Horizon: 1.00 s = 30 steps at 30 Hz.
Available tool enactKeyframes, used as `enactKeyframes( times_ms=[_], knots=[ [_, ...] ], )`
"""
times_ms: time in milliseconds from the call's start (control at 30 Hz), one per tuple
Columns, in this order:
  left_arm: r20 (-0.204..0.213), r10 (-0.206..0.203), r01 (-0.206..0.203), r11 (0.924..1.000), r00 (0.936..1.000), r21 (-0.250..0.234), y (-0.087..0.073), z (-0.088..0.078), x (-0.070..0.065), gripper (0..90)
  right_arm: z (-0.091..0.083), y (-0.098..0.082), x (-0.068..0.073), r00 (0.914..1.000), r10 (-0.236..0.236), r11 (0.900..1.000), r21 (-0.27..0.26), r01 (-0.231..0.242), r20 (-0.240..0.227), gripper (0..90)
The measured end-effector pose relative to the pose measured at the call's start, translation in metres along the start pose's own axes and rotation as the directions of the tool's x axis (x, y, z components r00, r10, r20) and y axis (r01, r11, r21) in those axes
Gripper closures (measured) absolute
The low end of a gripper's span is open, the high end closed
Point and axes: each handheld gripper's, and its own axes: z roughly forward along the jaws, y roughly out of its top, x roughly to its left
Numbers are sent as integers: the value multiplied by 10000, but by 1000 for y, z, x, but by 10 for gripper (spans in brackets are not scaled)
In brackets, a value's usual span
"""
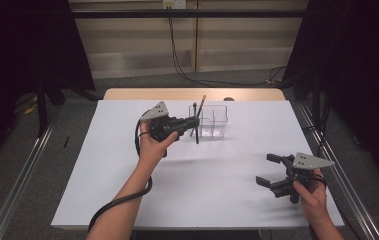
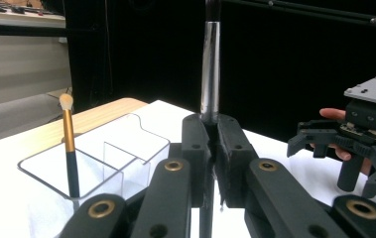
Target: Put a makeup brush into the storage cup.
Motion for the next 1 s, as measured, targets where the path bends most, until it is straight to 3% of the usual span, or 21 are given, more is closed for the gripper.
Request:
enactKeyframes(
  times_ms=[1000],
  knots=[
    [-278,5,-4,10000,9996,39,20,10,15,838,1,1,0,10000,-59,10000,20,59,-33,15]
  ],
)
